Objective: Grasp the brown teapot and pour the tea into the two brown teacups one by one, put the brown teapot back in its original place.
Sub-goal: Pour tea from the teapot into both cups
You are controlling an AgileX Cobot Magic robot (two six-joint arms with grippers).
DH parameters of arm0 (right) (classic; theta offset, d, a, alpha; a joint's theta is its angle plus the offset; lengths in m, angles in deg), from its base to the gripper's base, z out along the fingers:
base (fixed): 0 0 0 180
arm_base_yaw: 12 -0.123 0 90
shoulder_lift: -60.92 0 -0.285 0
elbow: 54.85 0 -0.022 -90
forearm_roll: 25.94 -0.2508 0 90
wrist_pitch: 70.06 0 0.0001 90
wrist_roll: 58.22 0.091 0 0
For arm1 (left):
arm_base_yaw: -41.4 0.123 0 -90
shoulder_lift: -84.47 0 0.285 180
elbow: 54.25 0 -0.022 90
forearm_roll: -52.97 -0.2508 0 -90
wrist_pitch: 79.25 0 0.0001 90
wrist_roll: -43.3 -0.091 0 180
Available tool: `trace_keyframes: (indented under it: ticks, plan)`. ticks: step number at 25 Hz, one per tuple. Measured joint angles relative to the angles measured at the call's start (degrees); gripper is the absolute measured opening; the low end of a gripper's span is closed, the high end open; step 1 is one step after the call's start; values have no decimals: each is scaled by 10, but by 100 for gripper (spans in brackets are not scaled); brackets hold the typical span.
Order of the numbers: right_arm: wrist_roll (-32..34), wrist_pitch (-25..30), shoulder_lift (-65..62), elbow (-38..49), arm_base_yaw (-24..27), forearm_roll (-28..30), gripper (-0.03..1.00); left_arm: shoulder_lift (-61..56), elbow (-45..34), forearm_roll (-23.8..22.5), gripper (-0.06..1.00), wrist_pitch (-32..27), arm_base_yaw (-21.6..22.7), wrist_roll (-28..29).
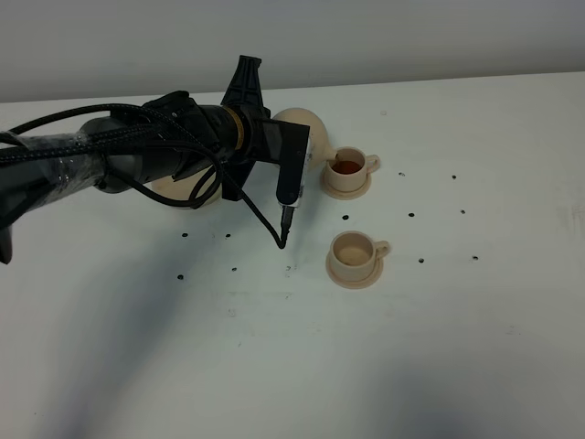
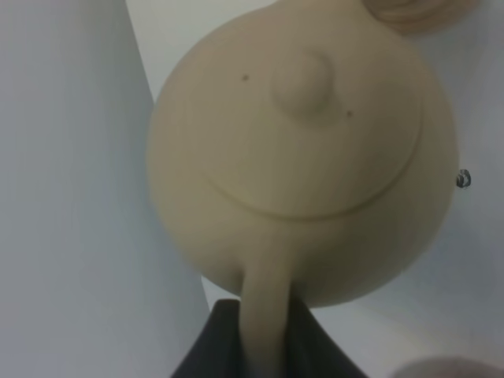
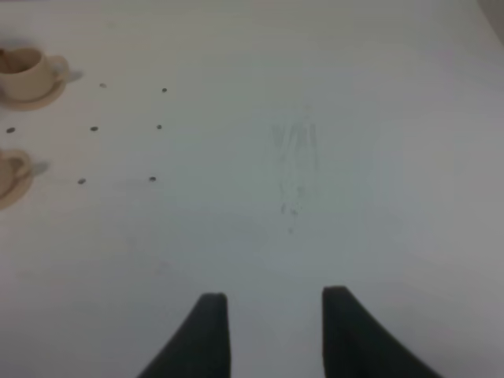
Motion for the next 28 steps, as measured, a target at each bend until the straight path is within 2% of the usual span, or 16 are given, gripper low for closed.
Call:
trace_keyframes:
  ticks: [28]
  plan:
    - [0, 0, 0, 0, 0, -3, 31, -1, 9, 3, 8, 5, 0, -7]
